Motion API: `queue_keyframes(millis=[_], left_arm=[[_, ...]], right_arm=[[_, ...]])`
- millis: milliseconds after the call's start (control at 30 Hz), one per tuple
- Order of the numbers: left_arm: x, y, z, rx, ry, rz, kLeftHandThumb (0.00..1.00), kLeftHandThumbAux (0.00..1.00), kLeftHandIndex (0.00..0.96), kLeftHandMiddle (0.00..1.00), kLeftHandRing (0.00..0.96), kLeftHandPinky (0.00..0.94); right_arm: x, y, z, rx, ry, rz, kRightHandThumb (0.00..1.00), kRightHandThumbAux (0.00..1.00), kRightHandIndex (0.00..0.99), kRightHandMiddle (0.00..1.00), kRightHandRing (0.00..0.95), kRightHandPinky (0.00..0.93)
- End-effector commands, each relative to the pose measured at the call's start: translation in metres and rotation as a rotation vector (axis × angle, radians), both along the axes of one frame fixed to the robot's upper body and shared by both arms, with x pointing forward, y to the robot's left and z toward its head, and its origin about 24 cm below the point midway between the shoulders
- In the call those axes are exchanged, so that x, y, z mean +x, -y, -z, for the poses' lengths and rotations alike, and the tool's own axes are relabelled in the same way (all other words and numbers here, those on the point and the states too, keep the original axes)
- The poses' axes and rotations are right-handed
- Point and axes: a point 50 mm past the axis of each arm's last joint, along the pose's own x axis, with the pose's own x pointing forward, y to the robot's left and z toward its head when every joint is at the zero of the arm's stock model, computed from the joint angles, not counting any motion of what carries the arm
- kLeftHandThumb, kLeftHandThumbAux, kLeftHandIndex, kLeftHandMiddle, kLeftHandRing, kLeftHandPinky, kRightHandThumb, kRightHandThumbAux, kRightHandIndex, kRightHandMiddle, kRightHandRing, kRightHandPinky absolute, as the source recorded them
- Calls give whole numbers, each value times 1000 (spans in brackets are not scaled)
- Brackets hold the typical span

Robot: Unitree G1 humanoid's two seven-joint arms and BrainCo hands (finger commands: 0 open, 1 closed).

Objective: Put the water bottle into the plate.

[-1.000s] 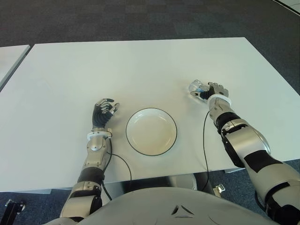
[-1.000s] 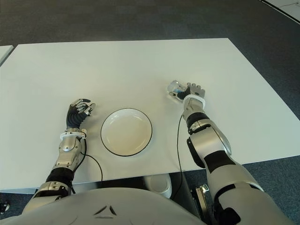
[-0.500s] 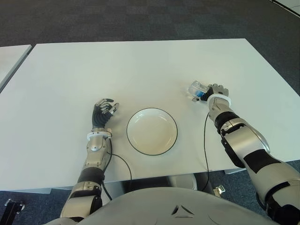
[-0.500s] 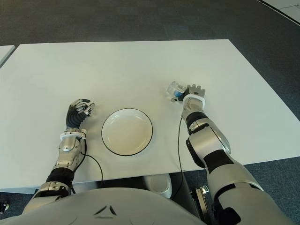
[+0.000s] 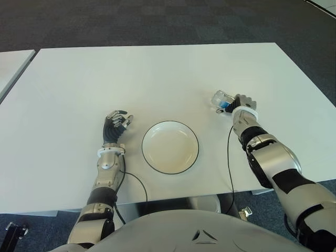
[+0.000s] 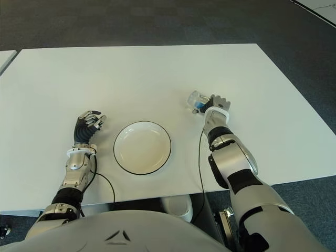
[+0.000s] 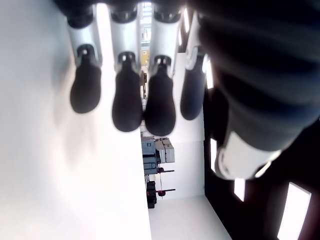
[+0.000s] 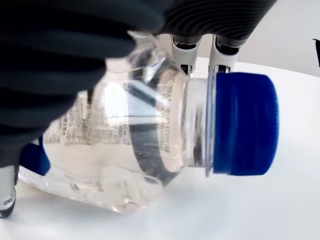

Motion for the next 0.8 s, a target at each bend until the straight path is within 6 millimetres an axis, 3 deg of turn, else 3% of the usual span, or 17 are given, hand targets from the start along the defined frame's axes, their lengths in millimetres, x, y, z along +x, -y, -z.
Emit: queue_keyframes(millis=[33,300,800], left_arm=[[-5,1,7,-17,-32,-20,708,715,436,706,699,675],[-5,2,7,-26,-33,-26,708,715,436,706,698,674],[-5,2,7,-32,-26,-15,706,716,435,702,694,671]], right_arm=[[-42,4,50,114,-150,126,830,675,451,496,605,647],[-41,4,49,170,-78,191,844,674,438,557,679,712],[-37,7,43,330,47,272,835,685,407,547,763,790]])
